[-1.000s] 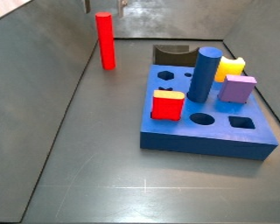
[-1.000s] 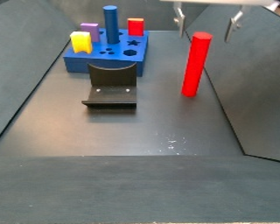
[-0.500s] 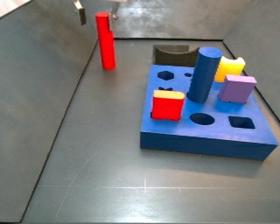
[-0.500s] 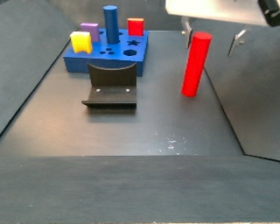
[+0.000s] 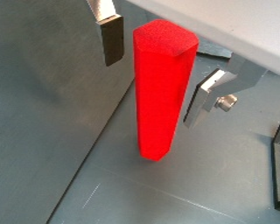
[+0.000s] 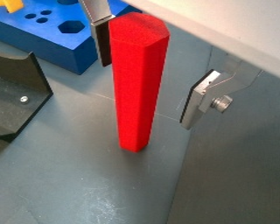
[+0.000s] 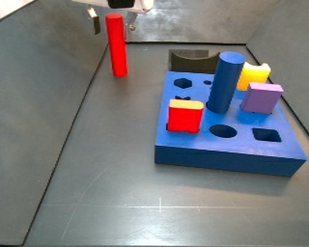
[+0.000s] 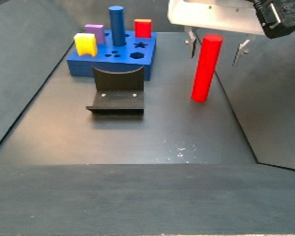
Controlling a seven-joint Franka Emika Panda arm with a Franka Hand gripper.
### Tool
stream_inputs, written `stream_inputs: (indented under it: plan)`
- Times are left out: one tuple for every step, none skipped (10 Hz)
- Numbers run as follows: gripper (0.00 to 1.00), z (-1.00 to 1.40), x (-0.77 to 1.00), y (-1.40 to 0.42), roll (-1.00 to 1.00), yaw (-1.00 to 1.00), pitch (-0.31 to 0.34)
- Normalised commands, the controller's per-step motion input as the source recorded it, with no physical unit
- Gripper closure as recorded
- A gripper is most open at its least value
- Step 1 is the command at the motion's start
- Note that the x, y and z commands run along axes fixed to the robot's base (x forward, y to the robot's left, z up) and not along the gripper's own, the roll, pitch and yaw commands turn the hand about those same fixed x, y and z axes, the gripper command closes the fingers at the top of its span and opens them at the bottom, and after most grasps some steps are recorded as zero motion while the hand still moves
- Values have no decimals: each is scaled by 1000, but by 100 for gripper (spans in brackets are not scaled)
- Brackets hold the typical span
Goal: Pick up the hexagon object. Move up. Move to above the board. Insert the hexagon object.
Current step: Pick up the hexagon object, then move up.
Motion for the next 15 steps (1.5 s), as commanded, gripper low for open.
stream_inputs:
  plan:
    - [100, 0, 0, 0, 0, 0, 0]
    - [100, 0, 0, 0, 0, 0, 0]
    - [100, 0, 0, 0, 0, 0, 0]
    - [100, 0, 0, 0, 0, 0, 0]
    - [100, 0, 0, 0, 0, 0, 0]
    - [100, 0, 0, 0, 0, 0, 0]
    - [100, 0, 0, 0, 0, 0, 0]
    - [100, 0, 0, 0, 0, 0, 0]
    - [100, 0, 0, 0, 0, 0, 0]
    - [100, 0, 0, 0, 0, 0, 0]
    - [100, 0, 0, 0, 0, 0, 0]
    - [100, 833, 0, 0, 0, 0, 0]
    - [100, 795, -84, 0, -3, 1, 27]
    - [100, 745, -90, 2, 2, 1, 25]
    - [100, 612, -66, 9, 17, -2, 19]
